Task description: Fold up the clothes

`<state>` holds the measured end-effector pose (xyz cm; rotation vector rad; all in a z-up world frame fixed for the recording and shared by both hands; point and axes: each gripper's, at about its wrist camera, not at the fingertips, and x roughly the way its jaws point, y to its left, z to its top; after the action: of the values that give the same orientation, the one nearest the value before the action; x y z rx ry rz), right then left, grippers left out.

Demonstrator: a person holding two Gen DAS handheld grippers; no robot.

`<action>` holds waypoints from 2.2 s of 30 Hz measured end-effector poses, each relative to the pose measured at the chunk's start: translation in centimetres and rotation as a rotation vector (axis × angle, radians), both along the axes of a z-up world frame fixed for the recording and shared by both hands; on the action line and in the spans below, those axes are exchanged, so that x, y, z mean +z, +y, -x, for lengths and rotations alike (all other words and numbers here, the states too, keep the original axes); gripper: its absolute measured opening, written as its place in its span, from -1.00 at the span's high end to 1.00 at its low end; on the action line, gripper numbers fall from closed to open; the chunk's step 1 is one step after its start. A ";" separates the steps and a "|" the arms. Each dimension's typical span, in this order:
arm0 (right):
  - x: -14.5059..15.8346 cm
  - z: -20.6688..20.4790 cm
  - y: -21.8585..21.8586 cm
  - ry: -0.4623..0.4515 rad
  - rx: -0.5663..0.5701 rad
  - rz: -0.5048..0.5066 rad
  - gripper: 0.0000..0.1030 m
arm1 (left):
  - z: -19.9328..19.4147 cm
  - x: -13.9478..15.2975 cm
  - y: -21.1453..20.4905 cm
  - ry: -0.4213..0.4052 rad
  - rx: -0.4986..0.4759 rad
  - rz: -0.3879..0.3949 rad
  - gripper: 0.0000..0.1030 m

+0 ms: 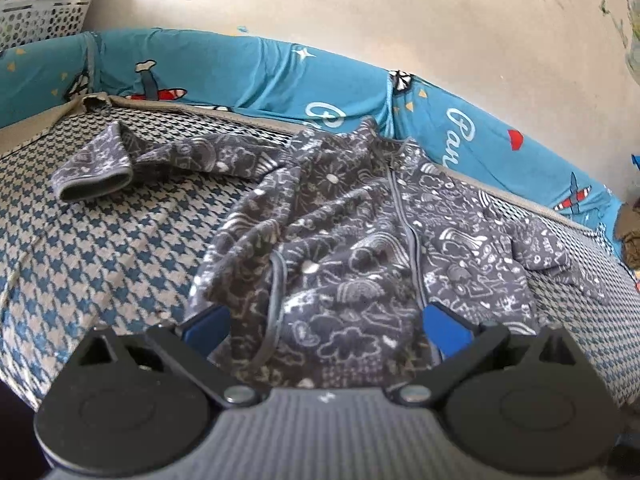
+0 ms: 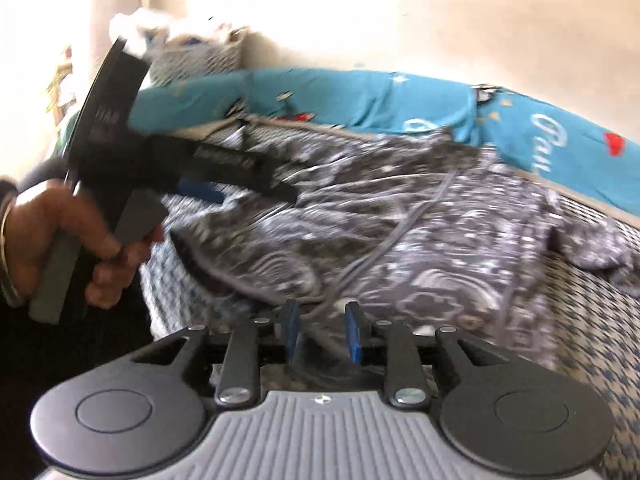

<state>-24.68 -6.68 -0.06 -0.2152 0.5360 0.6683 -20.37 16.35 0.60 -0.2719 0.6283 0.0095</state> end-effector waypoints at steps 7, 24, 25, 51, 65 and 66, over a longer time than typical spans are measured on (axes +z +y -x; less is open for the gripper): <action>0.6 -1.8 -3.4 -0.031 -0.289 -0.021 0.37 | -0.7 -0.5 -2.2 -0.007 -0.073 -0.040 -1.00; -2.6 -6.7 -8.3 0.217 -0.651 -0.109 0.40 | -2.2 -3.1 -5.4 0.091 -0.184 -0.108 -1.00; -2.6 -6.7 -8.2 0.214 -0.641 -0.103 0.69 | -2.1 -3.1 -5.6 0.092 -0.190 -0.124 -1.00; 1.2 -6.1 -10.8 0.171 -0.784 -0.082 0.44 | -1.0 -2.3 -4.1 0.103 -0.083 -0.117 -1.00; 2.3 -13.4 -14.0 0.238 -0.709 -0.082 0.37 | -3.5 -1.3 -2.7 0.110 -0.074 0.009 -1.00; 2.4 -13.9 -14.4 0.240 -0.707 -0.080 0.36 | -3.8 -1.2 -2.5 0.117 -0.074 0.020 -1.00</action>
<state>-10.74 -21.10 2.34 0.1354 0.7601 0.0232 -16.58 13.87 -0.61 -0.2685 0.7546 -0.0520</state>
